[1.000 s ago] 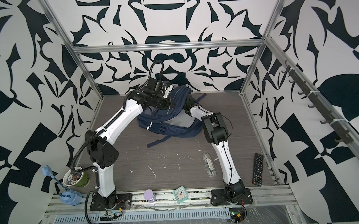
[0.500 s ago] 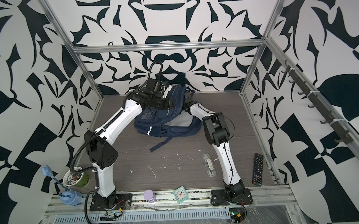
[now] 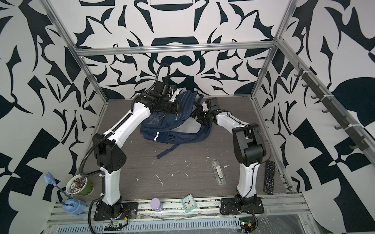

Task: Pack books, pencil case, and school supplies into a backpack
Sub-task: Close the student bag at the top-center of the table.

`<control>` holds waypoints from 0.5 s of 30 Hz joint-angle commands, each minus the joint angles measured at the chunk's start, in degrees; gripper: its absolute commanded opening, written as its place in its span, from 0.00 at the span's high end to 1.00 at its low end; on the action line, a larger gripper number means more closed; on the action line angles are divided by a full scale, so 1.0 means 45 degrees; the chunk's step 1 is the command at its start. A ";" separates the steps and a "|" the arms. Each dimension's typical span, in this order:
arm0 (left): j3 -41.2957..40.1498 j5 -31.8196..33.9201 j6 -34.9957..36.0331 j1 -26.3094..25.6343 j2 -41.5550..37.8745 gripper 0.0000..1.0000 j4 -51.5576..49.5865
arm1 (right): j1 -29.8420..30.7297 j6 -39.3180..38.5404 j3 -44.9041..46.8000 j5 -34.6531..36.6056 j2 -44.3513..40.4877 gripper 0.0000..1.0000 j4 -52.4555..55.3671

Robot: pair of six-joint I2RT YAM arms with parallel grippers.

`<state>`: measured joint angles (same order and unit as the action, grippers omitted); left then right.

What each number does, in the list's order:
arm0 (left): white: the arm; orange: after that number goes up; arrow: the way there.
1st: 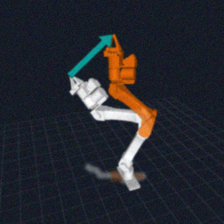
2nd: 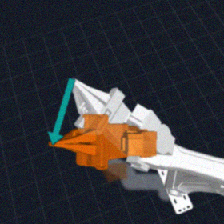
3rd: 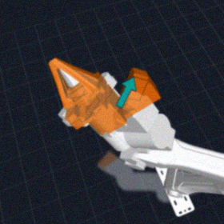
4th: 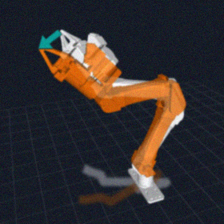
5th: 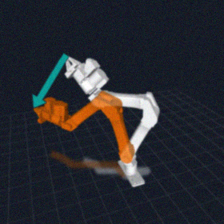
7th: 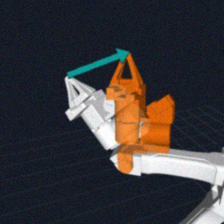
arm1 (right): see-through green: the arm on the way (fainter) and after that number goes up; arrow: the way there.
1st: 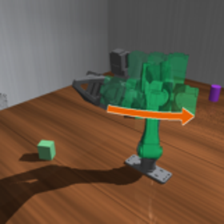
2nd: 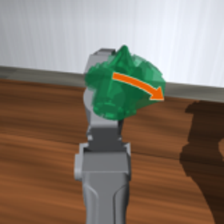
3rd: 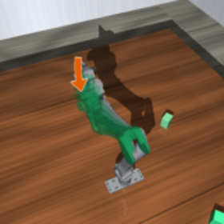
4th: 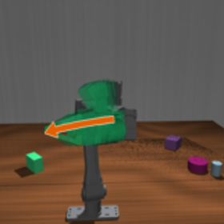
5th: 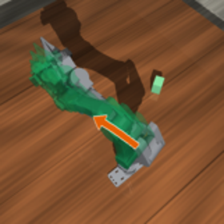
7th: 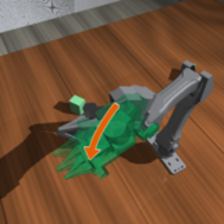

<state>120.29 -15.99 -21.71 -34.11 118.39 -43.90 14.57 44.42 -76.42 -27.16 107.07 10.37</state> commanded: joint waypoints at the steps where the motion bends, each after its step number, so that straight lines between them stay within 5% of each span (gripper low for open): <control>1: 0.0606 -0.0445 0.0015 -0.0235 0.0718 1.00 0.0258 | 0.0028 -0.1193 0.0963 0.1923 -0.1950 0.35 0.0772; 11: 0.1597 -0.0648 -0.0002 -0.0982 0.2305 0.97 -0.0015 | 0.0413 -0.1927 0.3536 0.3694 -0.6147 0.38 0.1706; 15: 0.1795 -0.0314 0.0234 -0.0995 0.2292 0.64 -0.0463 | 0.1100 -0.2273 0.3625 0.3792 -0.6497 0.39 0.2108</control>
<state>125.89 -17.56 -21.30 -38.33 129.54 -44.82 17.52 36.77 -60.49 -12.10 78.72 17.72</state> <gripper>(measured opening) 0.325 0.608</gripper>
